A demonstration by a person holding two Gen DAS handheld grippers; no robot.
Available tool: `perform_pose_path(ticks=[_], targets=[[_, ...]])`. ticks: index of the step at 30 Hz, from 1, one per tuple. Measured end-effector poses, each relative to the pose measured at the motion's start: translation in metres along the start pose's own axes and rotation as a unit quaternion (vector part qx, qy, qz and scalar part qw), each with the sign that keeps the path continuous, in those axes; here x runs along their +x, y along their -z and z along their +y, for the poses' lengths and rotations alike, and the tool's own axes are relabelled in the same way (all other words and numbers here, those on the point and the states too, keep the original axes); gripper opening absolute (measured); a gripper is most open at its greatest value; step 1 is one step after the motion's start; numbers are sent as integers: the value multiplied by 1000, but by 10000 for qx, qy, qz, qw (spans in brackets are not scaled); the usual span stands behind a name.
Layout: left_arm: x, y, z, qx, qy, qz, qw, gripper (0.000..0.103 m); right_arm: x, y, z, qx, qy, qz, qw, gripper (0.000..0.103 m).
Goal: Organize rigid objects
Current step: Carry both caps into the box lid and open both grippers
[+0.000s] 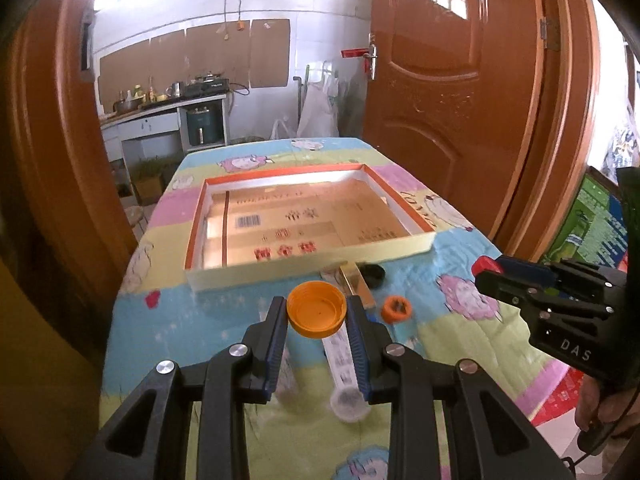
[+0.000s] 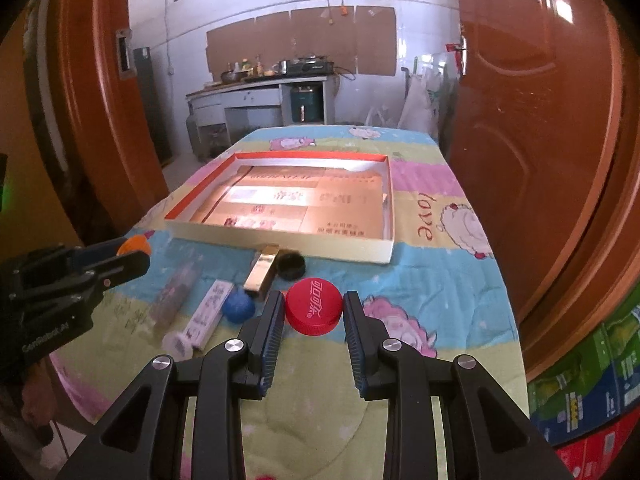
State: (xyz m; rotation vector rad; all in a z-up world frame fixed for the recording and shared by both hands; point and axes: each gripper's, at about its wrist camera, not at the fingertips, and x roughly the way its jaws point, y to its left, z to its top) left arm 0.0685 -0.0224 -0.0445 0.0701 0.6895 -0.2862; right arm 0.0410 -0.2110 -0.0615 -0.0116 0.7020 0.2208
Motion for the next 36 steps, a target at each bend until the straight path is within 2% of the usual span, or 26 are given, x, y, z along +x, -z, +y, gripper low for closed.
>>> perform_pose_path(ticks=[5, 11, 15, 19, 27, 31, 36], targets=[[18, -27, 9, -84, -14, 24, 10000, 30, 17, -25, -5, -50, -110, 9, 9999, 31], [44, -57, 21, -129, -195, 61, 9997, 30, 45, -60, -11, -173, -277, 1, 9995, 31], [67, -79, 32, -205, -276, 209, 9992, 30, 65, -81, -15, -251, -433, 85, 9987, 31], [90, -99, 40, -245, -202, 371, 9988, 30, 89, -103, -24, -279, -654, 247, 9972, 31], [156, -131, 59, -451, -166, 896, 9948, 30, 152, -144, -43, -225, -897, 628, 9937, 31], [188, -135, 67, -471, -193, 1238, 9910, 30, 186, -157, -45, -260, -927, 880, 9915, 31], [216, -137, 75, -475, -189, 1487, 9876, 30, 223, -161, -35, -508, -892, 1146, 9881, 31]])
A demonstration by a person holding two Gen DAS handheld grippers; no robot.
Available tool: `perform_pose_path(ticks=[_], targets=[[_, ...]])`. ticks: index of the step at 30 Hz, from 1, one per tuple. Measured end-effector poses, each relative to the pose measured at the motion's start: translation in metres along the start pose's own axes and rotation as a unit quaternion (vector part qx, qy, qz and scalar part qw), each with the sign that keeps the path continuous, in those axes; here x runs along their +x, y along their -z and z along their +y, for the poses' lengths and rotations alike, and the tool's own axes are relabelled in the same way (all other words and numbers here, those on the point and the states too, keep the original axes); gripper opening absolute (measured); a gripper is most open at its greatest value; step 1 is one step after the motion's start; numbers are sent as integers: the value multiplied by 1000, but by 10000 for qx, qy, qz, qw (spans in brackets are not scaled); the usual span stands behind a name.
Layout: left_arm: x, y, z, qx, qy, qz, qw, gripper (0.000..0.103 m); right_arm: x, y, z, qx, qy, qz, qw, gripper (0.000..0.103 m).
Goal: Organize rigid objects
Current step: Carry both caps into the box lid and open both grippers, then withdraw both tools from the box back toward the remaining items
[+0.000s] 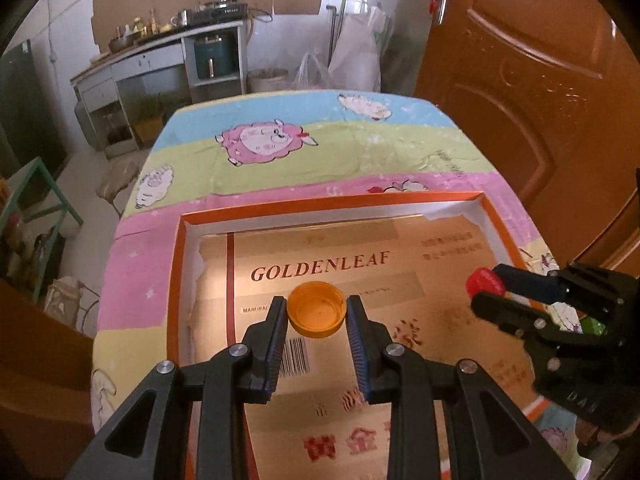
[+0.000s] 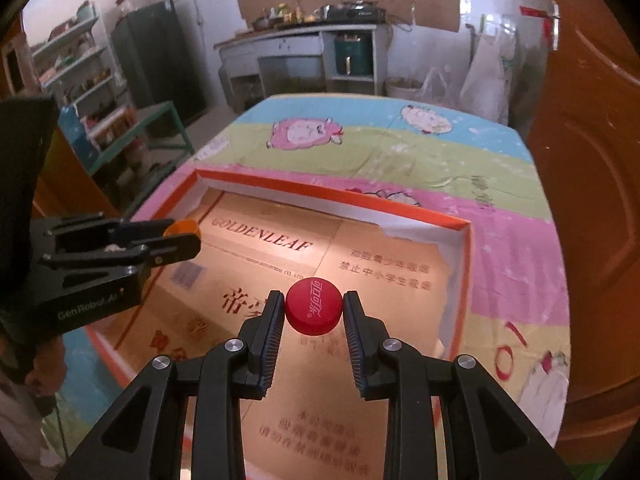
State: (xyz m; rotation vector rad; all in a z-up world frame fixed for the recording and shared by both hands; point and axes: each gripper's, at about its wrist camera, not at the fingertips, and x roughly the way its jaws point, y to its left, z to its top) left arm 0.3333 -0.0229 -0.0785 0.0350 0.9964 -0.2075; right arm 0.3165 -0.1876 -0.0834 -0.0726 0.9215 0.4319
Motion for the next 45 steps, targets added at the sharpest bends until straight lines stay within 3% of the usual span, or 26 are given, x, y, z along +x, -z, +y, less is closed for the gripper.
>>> perform_pose_path(ticks=[15, 19, 21, 23, 24, 35, 39, 45], targets=[[43, -2, 3, 3, 152, 452, 9989, 30, 45, 0, 4, -144, 84, 479, 9987, 31], [43, 1, 0, 144, 60, 349, 9993, 31, 46, 1, 2, -71, 76, 494, 9987, 31], [42, 3, -3, 306, 28, 300, 9991, 31, 46, 1, 1, -23, 71, 500, 9987, 34], [42, 5, -6, 417, -49, 250, 9988, 31, 45, 1, 0, 56, 81, 491, 9987, 48], [42, 6, -8, 471, -103, 224, 9986, 32, 44, 2, -1, 82, 87, 483, 9988, 50], [40, 8, -4, 272, -105, 111, 9995, 37, 8, 21, -7, 675, 148, 109, 9975, 51], [25, 11, 1, 91, 50, -178, 9998, 64, -12, 35, -2, 808, 179, -58, 9966, 51], [3, 19, 1, 66, 218, -329, 9992, 65, -38, 56, 9, 950, 175, -198, 9951, 51]])
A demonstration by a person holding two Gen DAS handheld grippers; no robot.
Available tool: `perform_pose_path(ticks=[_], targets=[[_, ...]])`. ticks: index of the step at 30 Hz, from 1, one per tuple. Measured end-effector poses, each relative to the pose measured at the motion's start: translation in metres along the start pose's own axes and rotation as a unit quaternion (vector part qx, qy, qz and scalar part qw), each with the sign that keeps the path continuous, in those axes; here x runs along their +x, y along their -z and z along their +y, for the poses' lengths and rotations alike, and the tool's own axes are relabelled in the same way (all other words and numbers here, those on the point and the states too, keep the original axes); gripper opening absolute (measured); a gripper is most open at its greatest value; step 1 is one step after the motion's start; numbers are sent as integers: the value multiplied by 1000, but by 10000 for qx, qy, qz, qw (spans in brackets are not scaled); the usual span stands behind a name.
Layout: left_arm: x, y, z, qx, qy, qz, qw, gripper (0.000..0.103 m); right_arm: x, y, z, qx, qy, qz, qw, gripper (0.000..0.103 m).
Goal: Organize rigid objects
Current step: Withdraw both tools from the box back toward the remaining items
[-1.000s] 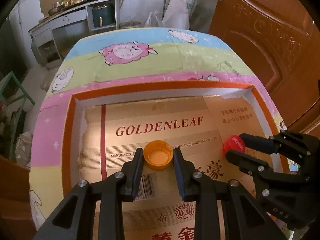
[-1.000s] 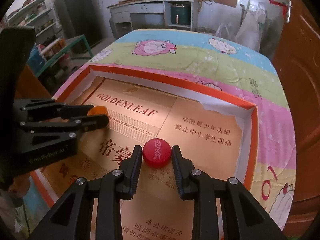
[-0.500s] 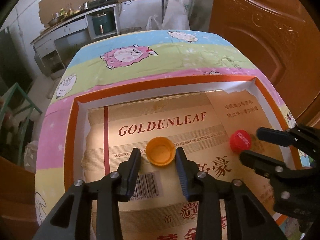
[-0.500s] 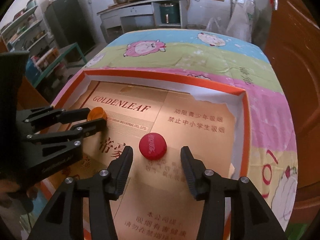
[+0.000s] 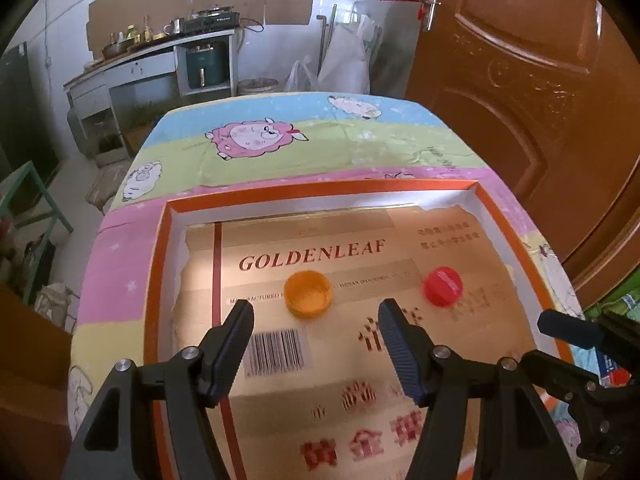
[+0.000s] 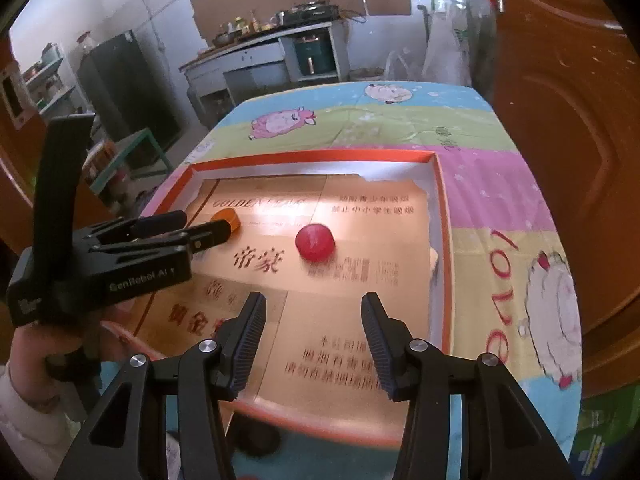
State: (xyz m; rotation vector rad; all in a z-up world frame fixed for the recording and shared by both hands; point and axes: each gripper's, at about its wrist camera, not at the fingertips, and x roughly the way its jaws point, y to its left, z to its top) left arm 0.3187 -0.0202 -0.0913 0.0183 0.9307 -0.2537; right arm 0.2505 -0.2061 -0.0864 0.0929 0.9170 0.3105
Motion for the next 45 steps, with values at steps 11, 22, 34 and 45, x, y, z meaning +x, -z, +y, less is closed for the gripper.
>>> perform_pose_path(ticks=[11, 22, 34, 45], targets=[[-57, 41, -6, -25, 454, -354, 9983, 65, -42, 31, 14, 96, 88, -229, 9997, 51], [-120, 80, -6, -215, -71, -882, 9959, 65, -76, 69, 36, 69, 209, -390, 9990, 51], [-153, 127, -5, -485, -165, -1086, 9928, 65, -109, 120, 58, 256, 700, -780, 9942, 51], [-158, 163, -9, -492, -285, -1056, 9928, 64, -105, 158, 70, 561, 739, -610, 9938, 51]])
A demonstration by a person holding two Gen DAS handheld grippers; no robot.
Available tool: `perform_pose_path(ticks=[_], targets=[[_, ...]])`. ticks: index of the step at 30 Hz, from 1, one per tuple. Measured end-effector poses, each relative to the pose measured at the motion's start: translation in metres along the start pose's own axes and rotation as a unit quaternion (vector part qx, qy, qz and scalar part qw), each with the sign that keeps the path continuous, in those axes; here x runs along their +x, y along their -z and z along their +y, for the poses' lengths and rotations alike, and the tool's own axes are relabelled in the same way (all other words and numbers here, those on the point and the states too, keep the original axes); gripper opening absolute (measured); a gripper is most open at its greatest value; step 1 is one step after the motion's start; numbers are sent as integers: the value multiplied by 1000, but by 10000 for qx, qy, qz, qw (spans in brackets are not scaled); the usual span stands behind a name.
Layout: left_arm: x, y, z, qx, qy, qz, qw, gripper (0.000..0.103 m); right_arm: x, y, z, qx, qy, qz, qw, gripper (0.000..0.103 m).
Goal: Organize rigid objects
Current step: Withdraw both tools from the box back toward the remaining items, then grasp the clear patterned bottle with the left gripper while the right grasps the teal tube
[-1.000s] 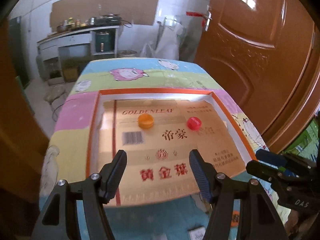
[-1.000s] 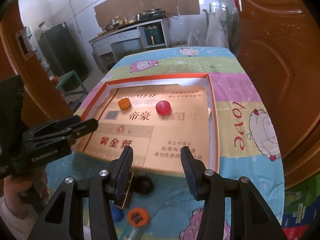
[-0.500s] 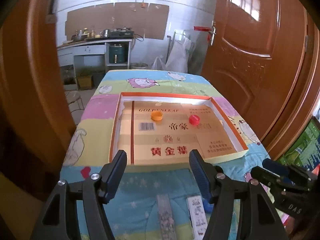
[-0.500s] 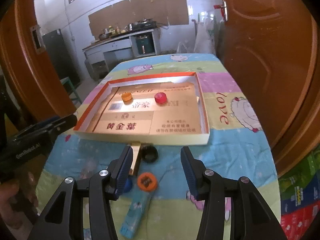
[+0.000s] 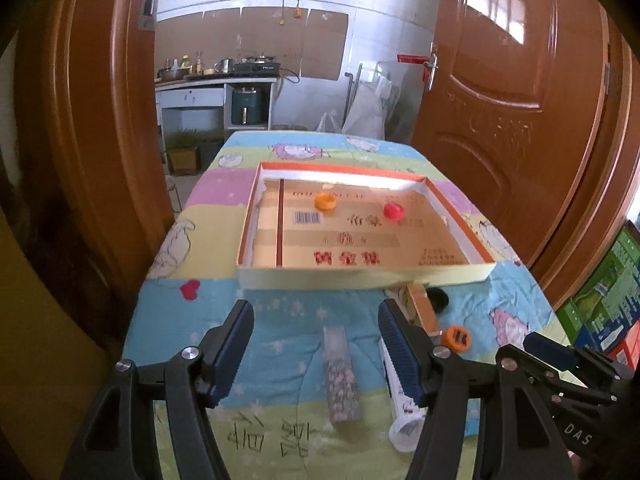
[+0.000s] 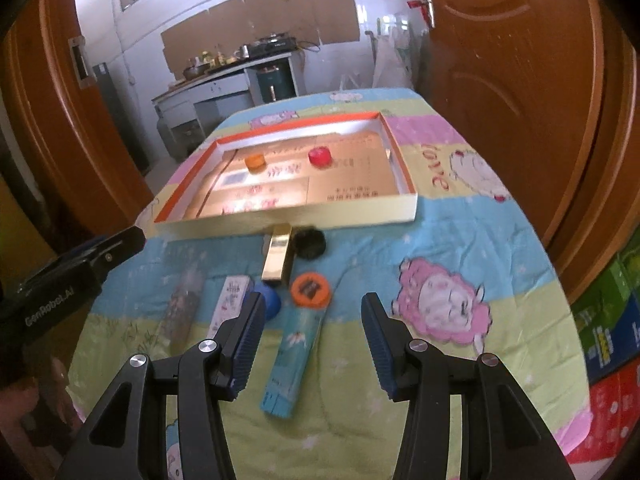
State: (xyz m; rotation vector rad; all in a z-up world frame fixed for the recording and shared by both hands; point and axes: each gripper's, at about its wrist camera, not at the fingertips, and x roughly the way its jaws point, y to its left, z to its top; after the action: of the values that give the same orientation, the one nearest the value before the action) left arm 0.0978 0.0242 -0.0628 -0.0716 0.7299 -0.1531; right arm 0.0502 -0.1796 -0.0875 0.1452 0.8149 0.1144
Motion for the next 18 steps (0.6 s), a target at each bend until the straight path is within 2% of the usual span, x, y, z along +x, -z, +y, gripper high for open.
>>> perform_pose_path(ticks=[6, 18], targets=[[9, 18, -2, -33, -86, 167, 9998, 64, 9, 15, 8, -43, 85, 159, 9998, 51], [41, 34, -8, 22, -127, 569, 9983, 64, 27, 27, 18, -146, 149, 370, 9991, 51]])
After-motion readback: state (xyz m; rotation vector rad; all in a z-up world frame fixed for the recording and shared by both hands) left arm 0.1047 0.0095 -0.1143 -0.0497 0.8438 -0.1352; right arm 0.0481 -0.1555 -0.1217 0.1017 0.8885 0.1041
